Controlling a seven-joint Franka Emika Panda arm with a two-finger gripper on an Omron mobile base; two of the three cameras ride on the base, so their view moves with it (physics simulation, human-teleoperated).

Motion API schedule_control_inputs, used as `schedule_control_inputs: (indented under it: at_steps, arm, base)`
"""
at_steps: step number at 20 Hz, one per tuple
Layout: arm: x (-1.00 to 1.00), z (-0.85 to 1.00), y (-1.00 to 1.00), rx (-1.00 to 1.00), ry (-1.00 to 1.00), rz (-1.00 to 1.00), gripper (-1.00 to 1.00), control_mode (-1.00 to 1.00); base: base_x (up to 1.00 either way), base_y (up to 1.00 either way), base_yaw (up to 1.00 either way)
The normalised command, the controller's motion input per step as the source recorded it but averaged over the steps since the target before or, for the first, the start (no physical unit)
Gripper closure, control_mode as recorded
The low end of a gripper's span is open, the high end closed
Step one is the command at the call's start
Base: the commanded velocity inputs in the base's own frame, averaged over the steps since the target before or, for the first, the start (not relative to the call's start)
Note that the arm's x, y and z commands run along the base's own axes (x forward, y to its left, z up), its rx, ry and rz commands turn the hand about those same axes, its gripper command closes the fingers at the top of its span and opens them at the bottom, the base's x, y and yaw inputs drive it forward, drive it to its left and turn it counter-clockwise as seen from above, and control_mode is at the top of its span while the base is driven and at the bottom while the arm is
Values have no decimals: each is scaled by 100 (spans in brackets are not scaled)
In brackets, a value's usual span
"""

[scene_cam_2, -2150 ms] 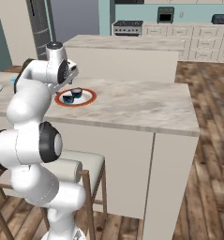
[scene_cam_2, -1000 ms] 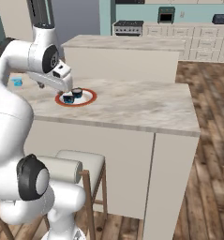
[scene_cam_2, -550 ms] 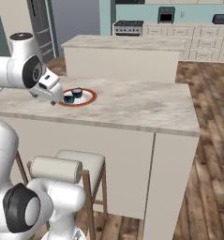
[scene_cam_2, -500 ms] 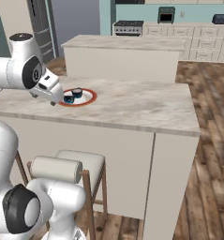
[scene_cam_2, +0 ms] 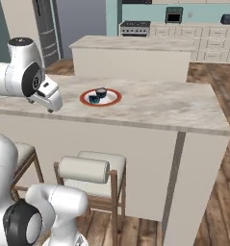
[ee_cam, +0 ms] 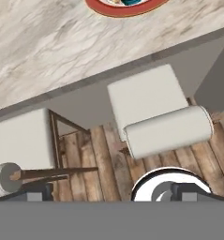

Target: Place two yogurt containers on each plate.

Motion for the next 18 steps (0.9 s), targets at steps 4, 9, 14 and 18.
schedule_control_inputs:
  at_steps: [4, 9, 14, 18]
  arm:
    - [0, 0, 0, 0, 0, 0, -100, 100]
    - [0, 0, 0, 0, 0, 0, -100, 100]
    - [0, 0, 0, 0, 0, 0, -100, 100]
    - [0, 0, 0, 0, 0, 0, -100, 100]
  base:
    - [-2, 100, -11]
    - [14, 98, -13]
    - [32, 68, -26]
    - [47, 69, -43]
